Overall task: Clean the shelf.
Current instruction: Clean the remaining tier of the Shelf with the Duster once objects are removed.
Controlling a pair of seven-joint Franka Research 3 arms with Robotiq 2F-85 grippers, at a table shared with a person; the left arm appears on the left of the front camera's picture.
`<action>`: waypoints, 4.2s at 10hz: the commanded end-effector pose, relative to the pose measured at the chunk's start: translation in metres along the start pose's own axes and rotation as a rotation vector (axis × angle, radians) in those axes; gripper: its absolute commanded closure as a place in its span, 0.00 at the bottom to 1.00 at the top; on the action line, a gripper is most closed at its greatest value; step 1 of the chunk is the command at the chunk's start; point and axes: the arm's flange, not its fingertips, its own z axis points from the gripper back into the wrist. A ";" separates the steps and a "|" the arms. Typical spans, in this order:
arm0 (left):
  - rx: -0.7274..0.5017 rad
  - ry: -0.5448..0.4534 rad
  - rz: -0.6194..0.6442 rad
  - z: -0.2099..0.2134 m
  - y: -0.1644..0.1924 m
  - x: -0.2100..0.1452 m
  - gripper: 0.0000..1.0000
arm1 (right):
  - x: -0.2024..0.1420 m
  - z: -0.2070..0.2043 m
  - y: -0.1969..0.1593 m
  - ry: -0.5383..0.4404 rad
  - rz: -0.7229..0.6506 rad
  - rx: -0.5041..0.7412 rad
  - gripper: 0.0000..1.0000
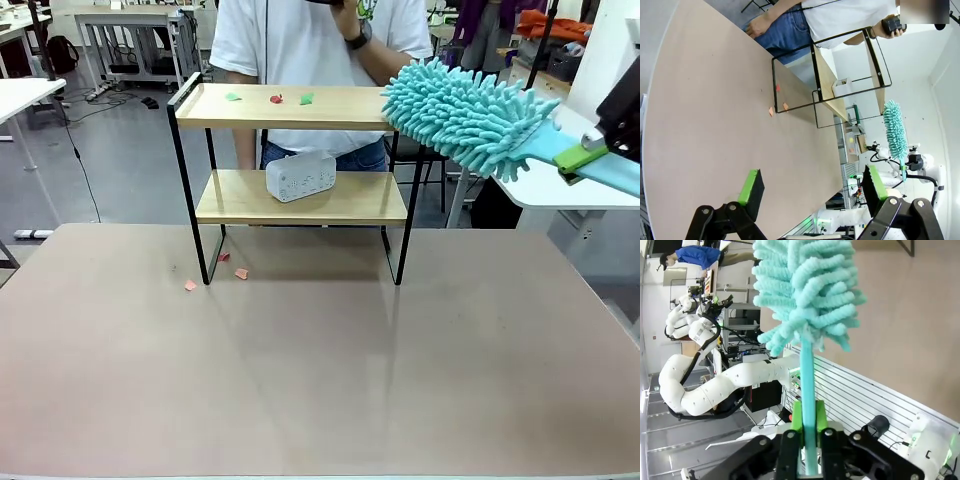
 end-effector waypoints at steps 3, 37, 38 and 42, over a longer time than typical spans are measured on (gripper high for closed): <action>-0.021 -0.013 -0.027 0.000 0.000 0.000 0.00 | 0.016 -0.007 0.041 -0.076 -0.077 -0.086 0.88; -0.021 -0.013 -0.027 0.000 0.000 0.000 0.00 | 0.163 -0.135 0.155 0.557 0.626 -0.066 0.88; -0.021 -0.013 -0.027 0.000 0.000 0.000 0.00 | 0.161 -0.132 0.153 0.549 0.624 -0.048 0.88; -0.021 -0.013 -0.027 0.000 0.000 0.000 0.00 | 0.139 -0.098 0.134 0.507 0.456 0.069 0.88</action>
